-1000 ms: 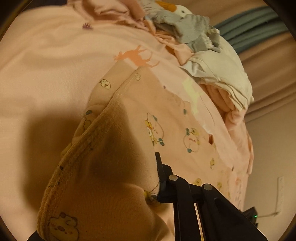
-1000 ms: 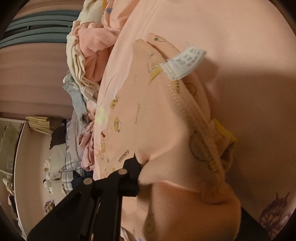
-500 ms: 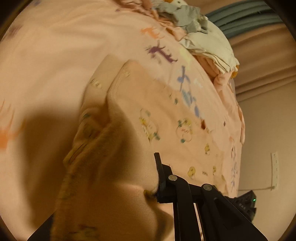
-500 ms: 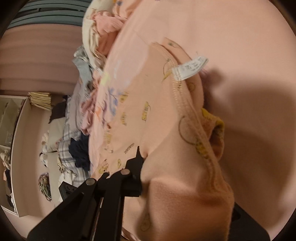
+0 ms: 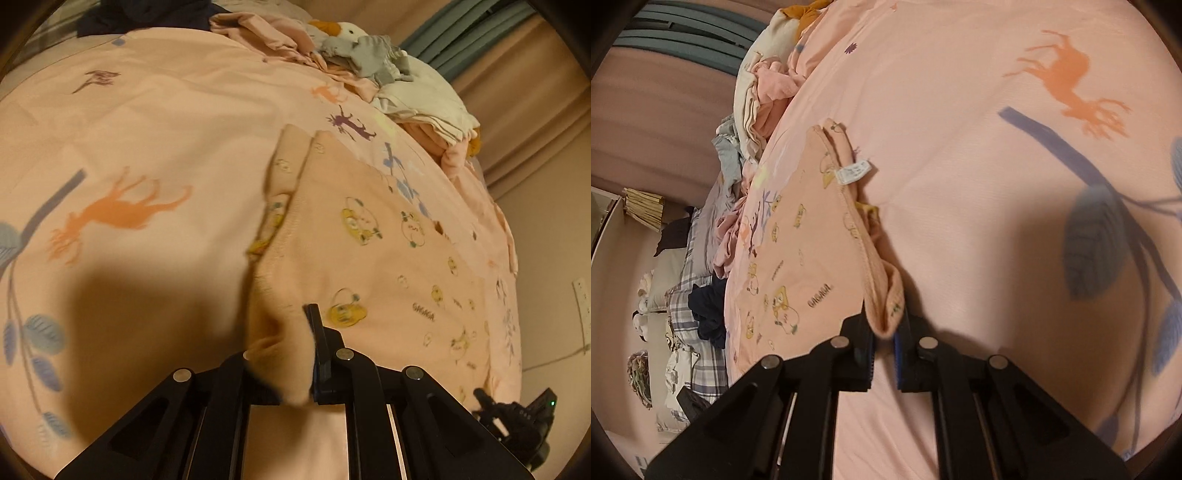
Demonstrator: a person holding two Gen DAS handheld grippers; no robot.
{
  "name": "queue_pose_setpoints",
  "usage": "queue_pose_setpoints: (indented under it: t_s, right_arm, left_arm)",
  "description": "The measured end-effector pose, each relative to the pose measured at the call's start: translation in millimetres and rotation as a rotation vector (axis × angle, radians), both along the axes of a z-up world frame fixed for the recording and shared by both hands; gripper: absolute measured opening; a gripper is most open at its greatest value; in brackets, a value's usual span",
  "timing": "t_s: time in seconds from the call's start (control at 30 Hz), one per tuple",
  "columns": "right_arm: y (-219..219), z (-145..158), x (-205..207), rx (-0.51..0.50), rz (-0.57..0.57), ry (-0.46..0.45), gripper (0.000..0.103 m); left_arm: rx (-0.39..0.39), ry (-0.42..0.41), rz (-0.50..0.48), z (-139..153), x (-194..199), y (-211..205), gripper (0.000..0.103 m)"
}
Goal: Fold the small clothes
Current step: 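Lower the folded garment onto the duvet and open the right tool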
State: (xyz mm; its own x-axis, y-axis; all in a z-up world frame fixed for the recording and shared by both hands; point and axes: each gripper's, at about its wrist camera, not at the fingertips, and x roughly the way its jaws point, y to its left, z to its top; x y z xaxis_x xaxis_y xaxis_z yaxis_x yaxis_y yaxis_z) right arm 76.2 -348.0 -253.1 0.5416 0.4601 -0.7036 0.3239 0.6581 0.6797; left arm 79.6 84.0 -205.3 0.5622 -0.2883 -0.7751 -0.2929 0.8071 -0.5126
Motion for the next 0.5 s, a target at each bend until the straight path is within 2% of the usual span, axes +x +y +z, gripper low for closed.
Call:
queue_pose_setpoints:
  t_s: [0.13, 0.3, 0.43, 0.5]
  right_arm:
    - [7.5, 6.0, 0.6, -0.074, 0.012, -0.004, 0.006]
    - [13.2, 14.8, -7.6, -0.202, 0.031, -0.006, 0.007]
    - [8.7, 15.2, -12.7, -0.209, 0.021, 0.000, 0.008]
    - [7.2, 19.3, -18.5, -0.258, 0.010, 0.009, 0.008]
  left_arm:
    - [-0.011, 0.004, 0.027, -0.7, -7.9, 9.5, 0.012]
    - [0.040, -0.017, 0.018, 0.2, -11.9, 6.6, 0.012]
    - [0.090, -0.022, 0.009, 2.0, -11.6, -0.5, 0.012]
    - [0.108, -0.023, 0.004, 3.0, -12.0, -2.8, 0.012]
